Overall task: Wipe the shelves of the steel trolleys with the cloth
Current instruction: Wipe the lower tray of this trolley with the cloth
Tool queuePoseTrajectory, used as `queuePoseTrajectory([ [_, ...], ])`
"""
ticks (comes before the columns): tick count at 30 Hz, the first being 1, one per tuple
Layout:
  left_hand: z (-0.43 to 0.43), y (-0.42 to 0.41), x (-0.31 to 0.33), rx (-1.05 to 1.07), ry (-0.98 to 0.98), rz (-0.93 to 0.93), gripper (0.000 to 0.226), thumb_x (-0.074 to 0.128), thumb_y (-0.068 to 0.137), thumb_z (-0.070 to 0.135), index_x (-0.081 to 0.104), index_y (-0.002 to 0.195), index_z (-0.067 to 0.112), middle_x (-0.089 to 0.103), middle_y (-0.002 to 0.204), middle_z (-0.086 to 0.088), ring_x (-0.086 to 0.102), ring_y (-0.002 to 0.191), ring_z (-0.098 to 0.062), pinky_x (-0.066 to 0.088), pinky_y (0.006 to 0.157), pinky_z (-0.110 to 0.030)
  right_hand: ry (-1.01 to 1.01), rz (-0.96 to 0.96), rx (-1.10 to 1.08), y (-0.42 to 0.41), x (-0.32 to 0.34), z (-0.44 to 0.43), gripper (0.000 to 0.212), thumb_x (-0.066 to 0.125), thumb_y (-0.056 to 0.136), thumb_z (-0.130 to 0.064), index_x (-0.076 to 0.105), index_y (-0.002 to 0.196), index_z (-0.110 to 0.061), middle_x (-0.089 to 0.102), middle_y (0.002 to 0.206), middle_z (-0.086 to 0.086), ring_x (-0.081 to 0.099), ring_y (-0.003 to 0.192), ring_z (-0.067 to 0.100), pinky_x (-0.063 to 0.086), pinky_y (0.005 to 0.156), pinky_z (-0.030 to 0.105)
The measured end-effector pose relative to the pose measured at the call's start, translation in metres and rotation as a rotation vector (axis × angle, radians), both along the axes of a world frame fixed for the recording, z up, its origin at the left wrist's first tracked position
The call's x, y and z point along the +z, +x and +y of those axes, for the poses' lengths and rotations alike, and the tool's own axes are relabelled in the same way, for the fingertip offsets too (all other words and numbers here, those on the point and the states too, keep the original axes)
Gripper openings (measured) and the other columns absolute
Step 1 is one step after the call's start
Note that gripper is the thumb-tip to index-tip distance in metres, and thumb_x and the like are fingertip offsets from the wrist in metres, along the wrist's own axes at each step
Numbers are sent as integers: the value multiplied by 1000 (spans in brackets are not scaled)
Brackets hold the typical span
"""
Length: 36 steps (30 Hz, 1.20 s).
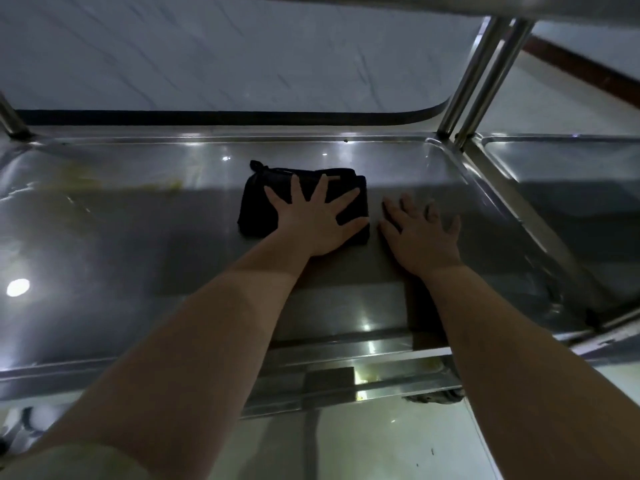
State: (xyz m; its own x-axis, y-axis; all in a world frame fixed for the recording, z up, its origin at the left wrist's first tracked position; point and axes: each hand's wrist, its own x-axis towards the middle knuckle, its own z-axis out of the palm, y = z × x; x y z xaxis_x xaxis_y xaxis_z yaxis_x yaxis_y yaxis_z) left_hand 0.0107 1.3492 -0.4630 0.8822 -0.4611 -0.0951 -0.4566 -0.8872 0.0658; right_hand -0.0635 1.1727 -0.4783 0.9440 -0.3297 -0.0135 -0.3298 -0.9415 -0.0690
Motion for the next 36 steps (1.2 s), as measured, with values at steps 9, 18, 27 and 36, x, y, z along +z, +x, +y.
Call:
queuePoseTrajectory([
  [9,135,-53,-2,31,-22,44,71,1,67,95,-15,132,74,-16,161,17,-19,147,-33,-15,107,-71,20,96,23,-6,12,6,67,22,89,-76,11,150,-50,3,163,-14,3,148,38,-1,111,69],
  [18,204,-71,0,143,-24,32,77,-6,59,96,-16,132,73,-14,161,18,-18,147,-32,-12,108,-71,338,-74,282,13,21,168,44,31,104,-31,37,147,-32,22,160,-10,7,150,25,4,117,58],
  [27,265,-131,-5,169,-55,57,69,-1,64,96,-21,127,77,-19,160,16,-22,146,-34,-18,105,-71,80,15,173,20,10,228,52,16,100,-54,20,150,-40,13,161,-14,3,148,38,-4,99,80],
  [36,277,-103,-7,201,-48,42,74,-4,58,99,-23,125,76,-19,160,16,-22,145,-38,-17,101,-76,13,0,260,29,4,244,59,14,97,-63,9,153,-43,0,164,-12,2,149,35,1,106,75],
])
